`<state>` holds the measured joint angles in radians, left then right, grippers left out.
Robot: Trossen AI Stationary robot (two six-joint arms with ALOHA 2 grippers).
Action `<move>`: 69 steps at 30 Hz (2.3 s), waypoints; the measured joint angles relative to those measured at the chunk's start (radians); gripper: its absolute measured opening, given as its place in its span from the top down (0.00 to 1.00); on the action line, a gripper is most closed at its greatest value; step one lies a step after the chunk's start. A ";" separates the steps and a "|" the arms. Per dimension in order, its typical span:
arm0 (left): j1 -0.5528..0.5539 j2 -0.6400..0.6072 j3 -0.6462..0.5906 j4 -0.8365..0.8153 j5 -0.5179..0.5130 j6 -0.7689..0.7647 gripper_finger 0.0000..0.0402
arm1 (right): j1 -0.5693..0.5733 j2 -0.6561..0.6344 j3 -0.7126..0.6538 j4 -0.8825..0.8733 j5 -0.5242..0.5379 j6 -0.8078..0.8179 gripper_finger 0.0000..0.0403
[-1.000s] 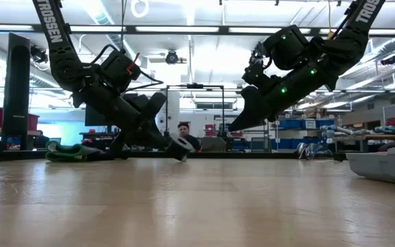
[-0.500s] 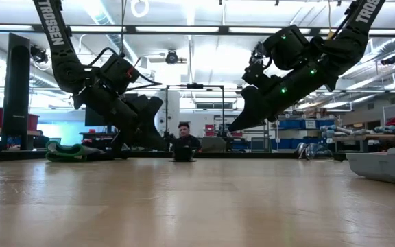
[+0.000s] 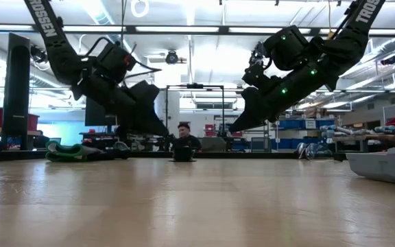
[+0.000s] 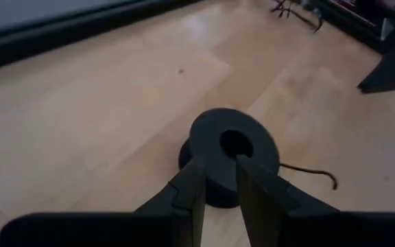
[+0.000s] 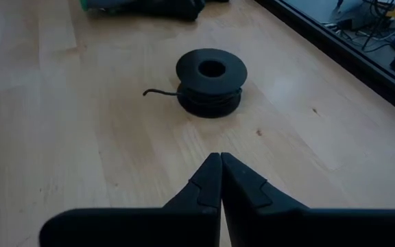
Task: Coil cords
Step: Uncoil the black wire from the spool
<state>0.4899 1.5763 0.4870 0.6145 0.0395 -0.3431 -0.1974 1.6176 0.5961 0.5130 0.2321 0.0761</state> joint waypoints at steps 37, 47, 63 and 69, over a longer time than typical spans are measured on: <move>-0.249 -0.310 -0.153 -0.160 -0.173 0.159 0.79 | 0.002 0.000 0.000 -0.008 0.000 0.054 0.98; -0.248 -0.304 -0.084 -0.325 -0.237 0.262 0.79 | 0.002 0.000 0.000 -0.007 0.000 0.063 0.99; -0.055 -0.152 0.393 -0.735 -0.102 0.468 0.79 | -0.004 0.000 0.000 0.032 0.000 0.061 0.99; 0.018 0.024 0.608 -0.887 -0.037 0.550 0.79 | -0.004 0.000 0.000 0.033 0.000 0.059 0.98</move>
<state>0.5081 1.6001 1.0947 -0.2722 0.0022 0.2070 -0.2016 1.6176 0.5961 0.5460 0.2320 0.1352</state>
